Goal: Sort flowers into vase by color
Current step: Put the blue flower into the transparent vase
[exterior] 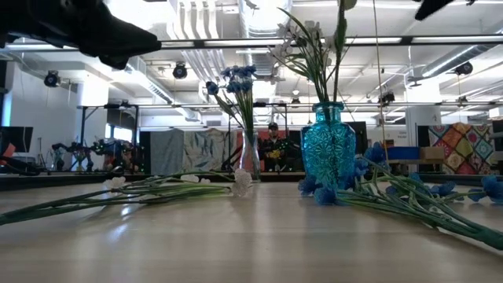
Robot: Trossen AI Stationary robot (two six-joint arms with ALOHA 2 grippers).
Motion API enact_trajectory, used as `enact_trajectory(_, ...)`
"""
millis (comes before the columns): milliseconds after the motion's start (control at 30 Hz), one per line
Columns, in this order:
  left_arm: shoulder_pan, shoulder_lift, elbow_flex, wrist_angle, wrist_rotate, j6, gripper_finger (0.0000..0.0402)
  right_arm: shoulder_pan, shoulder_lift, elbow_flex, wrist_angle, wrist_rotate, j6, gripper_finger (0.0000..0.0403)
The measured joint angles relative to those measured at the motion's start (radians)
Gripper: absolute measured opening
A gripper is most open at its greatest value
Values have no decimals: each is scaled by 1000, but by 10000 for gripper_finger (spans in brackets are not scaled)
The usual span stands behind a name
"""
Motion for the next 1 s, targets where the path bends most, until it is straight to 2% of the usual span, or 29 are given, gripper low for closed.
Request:
enact_trajectory(133, 0, 0, 0, 10, 0, -9, 75, 10, 78, -14, 4, -53, 170, 203)
enact_trajectory(333, 0, 4, -12, 25, -1, -63, 75, 9, 228, -59, 69, -215, 424, 203)
enact_trajectory(567, 0, 12, -75, 135, -1, -78, 75, -2, 385, -74, 308, -287, 582, 205)
enact_trajectory(767, 0, 13, -80, 135, -1, -78, 75, -10, 516, -73, 484, -365, 736, 235)
enact_trajectory(1000, 0, 5, -80, 126, 9, -73, 75, -18, 663, 21, 537, -369, 777, 274)
